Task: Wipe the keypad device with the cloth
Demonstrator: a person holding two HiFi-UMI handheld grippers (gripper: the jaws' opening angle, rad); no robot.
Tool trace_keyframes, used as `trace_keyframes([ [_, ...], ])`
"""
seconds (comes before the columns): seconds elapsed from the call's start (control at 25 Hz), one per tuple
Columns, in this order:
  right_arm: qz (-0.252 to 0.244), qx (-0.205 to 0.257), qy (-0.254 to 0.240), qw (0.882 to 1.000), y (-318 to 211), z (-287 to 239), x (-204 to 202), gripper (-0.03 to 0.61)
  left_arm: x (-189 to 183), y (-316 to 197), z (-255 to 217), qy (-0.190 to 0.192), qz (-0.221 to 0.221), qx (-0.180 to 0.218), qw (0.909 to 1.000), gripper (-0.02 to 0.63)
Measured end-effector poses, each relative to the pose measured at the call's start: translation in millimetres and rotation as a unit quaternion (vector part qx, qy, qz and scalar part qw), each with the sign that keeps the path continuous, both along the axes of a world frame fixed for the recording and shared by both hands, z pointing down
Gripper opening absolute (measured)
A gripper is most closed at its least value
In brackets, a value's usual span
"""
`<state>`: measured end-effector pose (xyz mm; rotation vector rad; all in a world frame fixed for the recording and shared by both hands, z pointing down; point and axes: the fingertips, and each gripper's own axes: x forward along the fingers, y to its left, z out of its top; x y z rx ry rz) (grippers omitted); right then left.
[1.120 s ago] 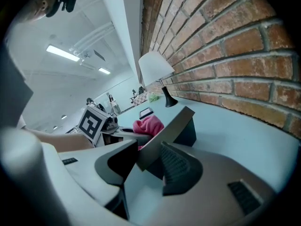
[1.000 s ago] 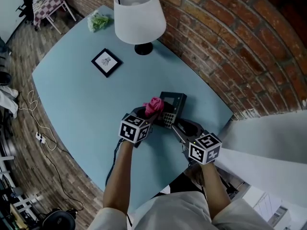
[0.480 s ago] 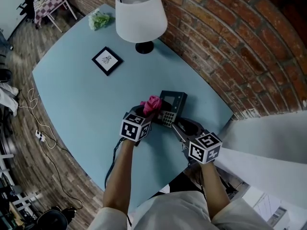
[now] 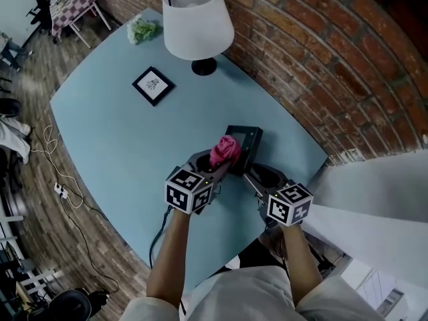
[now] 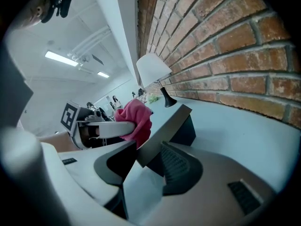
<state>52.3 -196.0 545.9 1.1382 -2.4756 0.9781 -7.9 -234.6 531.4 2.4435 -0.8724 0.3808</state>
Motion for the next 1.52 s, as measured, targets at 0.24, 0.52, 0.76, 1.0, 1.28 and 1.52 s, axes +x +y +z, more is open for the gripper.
trace_keyframes([
  [0.24, -0.009, 0.014, -0.006, 1.0, 4.1, 0.2, -4.1, 0.167, 28.8, 19.0, 2.4, -0.004, 0.035, -0.001, 0.9994, 0.175],
  [0.52, 0.001, 0.014, -0.019, 1.0, 6.1, 0.3, -4.4, 0.149, 30.7, 20.3, 17.3, -0.025, 0.04, -0.03, 0.9985, 0.175],
  [0.76, 0.003, 0.008, -0.024, 1.0, 6.1, 1.3, -3.8, 0.152, 13.9, 13.8, 35.5, -0.044, 0.02, -0.04, 0.998, 0.175],
  [1.0, 0.004, 0.007, -0.026, 1.0, 5.2, 1.3, -3.2, 0.153, -16.5, 7.6, 66.8, -0.081, -0.001, -0.062, 0.9948, 0.173],
  [1.28, 0.001, 0.006, -0.028, 1.0, 5.2, 1.2, -3.8, 0.156, -36.9, 0.5, 88.0, -0.108, -0.019, -0.092, 0.9897, 0.173],
  [1.52, 0.001, 0.008, -0.026, 1.0, 4.8, -0.5, -4.2, 0.158, -39.5, -2.0, 91.0, -0.111, -0.02, -0.106, 0.988, 0.173],
])
